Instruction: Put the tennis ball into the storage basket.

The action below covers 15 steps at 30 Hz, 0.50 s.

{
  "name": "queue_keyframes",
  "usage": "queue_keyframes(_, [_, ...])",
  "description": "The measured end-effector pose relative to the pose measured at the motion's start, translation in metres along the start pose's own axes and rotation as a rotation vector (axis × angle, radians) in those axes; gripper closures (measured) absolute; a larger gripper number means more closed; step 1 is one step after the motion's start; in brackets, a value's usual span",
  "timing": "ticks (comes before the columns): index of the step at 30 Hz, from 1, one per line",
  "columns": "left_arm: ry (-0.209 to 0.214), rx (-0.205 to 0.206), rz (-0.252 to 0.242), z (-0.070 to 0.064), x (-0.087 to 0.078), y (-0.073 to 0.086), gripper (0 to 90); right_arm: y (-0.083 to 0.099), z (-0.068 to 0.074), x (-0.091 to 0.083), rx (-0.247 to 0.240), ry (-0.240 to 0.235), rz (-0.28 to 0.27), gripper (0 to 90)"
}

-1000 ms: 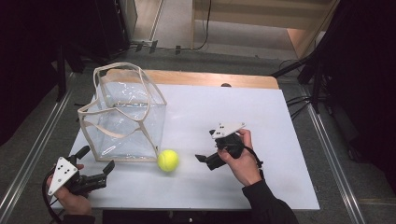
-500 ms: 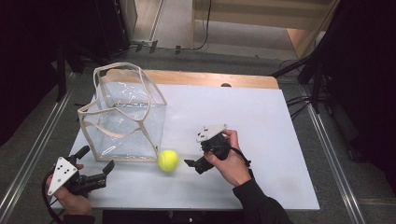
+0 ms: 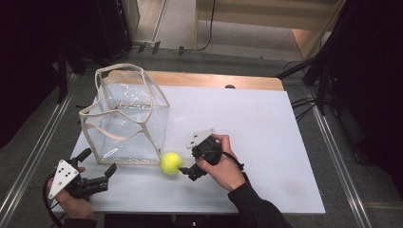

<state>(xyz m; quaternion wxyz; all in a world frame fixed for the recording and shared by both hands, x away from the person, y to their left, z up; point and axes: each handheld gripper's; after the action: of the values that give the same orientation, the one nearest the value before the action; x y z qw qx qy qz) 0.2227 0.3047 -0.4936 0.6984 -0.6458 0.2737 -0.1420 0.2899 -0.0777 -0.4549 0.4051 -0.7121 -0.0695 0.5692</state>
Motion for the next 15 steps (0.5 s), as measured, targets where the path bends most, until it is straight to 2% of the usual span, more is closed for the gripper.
queue_keyframes(10, [0.004, -0.002, -0.002, 0.0, 0.0, 0.0, 1.3, -0.011, 0.01, 0.018, -0.03, -0.027, 0.056, 0.0])
queue_keyframes(15, [0.006, -0.001, 0.002, 0.0, 0.0, 0.0, 1.3, -0.016, 0.013, 0.028, -0.04, -0.043, 0.1, 0.0])
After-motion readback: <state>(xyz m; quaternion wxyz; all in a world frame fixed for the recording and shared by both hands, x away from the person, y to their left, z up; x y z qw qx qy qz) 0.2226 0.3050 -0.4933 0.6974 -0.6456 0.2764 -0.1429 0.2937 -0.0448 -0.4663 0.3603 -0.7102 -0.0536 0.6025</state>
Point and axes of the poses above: each handheld gripper's, and its own axes: x roughly forward along the jaws, y roughly out of its underside, z roughly to its left, and after that the axes turned 3 degrees about y, right-handed
